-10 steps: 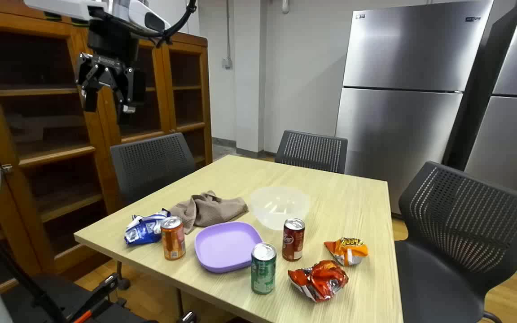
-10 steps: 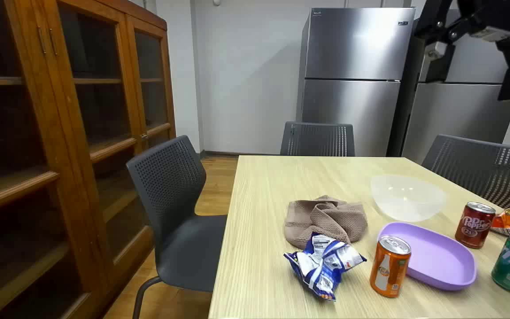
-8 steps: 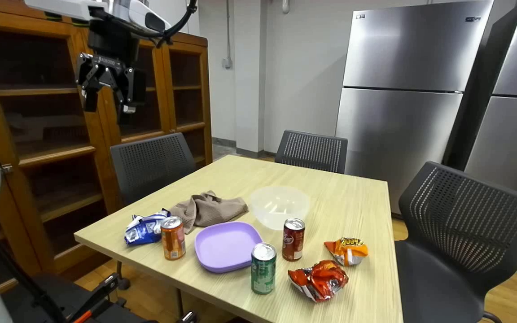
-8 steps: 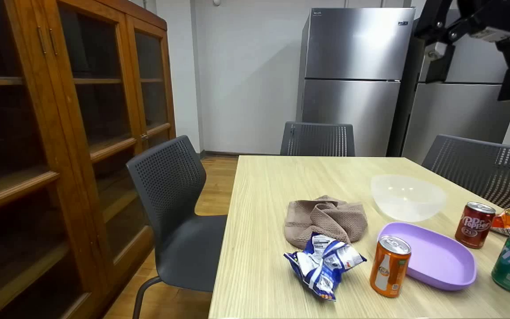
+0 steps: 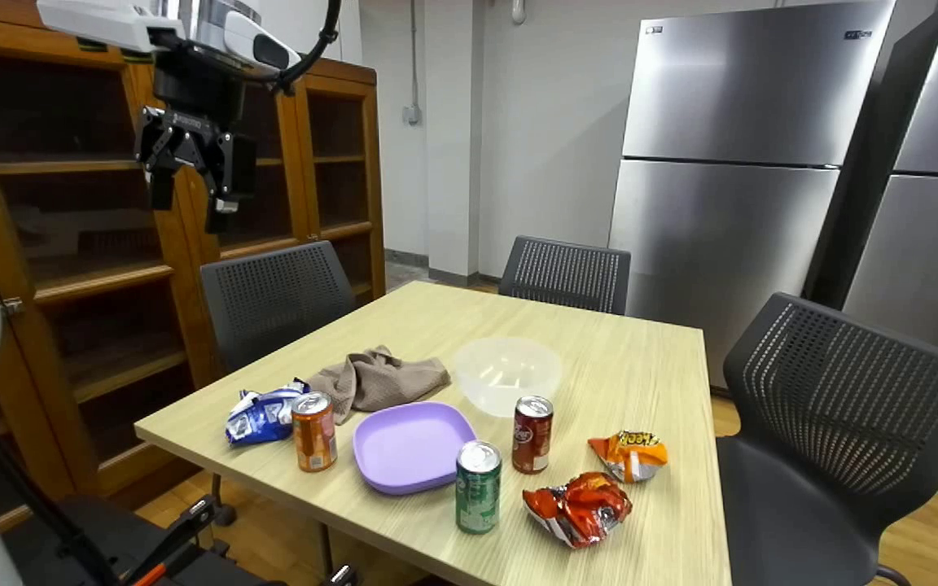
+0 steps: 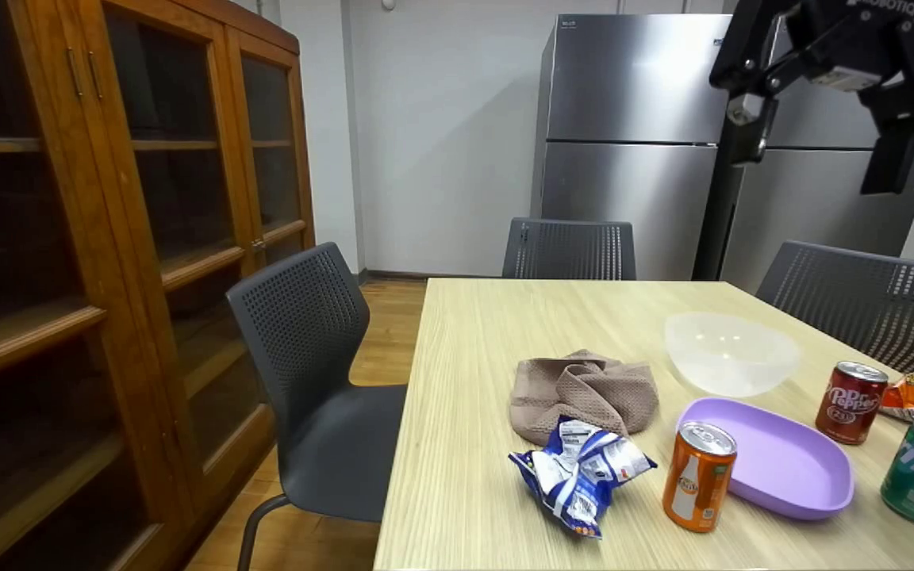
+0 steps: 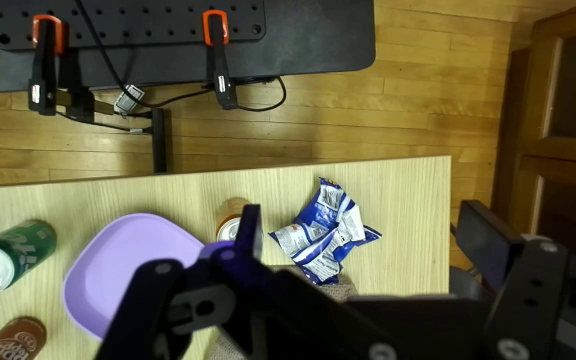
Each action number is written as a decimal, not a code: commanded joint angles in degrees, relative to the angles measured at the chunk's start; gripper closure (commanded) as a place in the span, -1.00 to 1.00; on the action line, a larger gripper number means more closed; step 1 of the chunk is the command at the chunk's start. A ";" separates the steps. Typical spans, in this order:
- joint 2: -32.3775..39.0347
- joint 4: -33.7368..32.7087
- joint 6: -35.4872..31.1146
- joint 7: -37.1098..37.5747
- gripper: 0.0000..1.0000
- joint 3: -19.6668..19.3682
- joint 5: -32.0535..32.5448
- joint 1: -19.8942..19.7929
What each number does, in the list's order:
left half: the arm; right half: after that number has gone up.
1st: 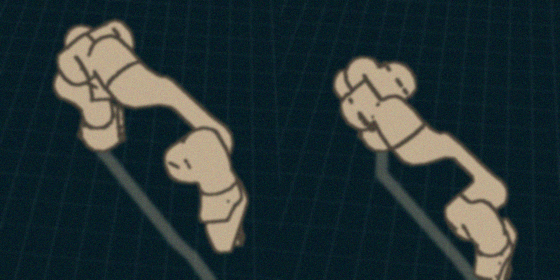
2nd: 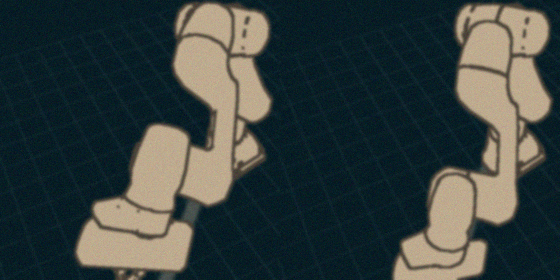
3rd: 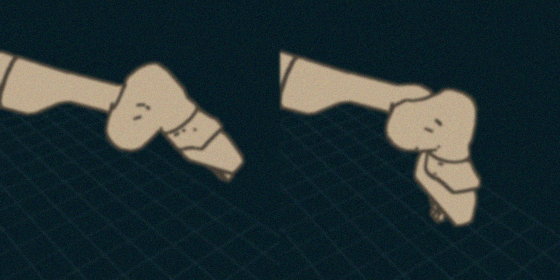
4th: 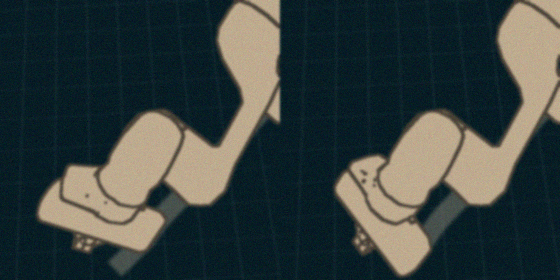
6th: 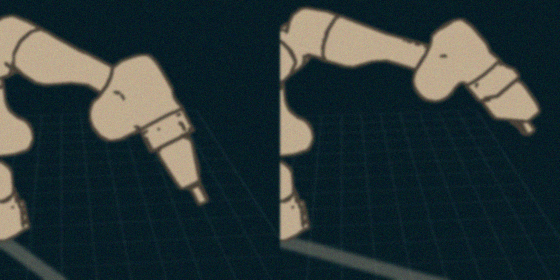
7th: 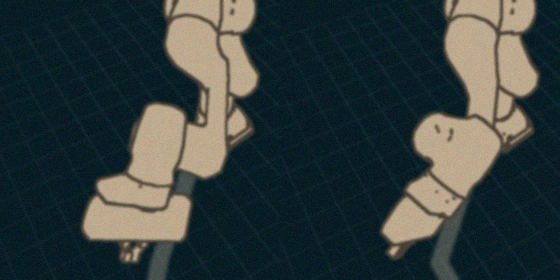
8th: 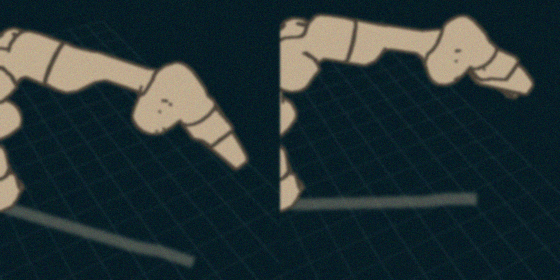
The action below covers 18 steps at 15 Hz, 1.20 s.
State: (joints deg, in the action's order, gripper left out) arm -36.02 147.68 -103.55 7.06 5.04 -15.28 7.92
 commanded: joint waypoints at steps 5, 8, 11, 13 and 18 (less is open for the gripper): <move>2.41 5.33 -12.51 11.35 -1.00 6.26 -6.44 0.08; 4.36 6.81 -17.92 16.89 -1.00 8.37 -8.60 0.31; 6.84 7.91 -22.95 22.43 -1.00 10.42 -9.36 0.36; 8.71 8.49 -26.27 25.81 -1.00 11.65 -8.90 0.29; 14.64 8.95 -33.71 33.91 -1.00 14.08 -6.18 -0.06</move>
State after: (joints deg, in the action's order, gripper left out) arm -24.68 156.51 -133.16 35.47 17.28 -23.16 8.12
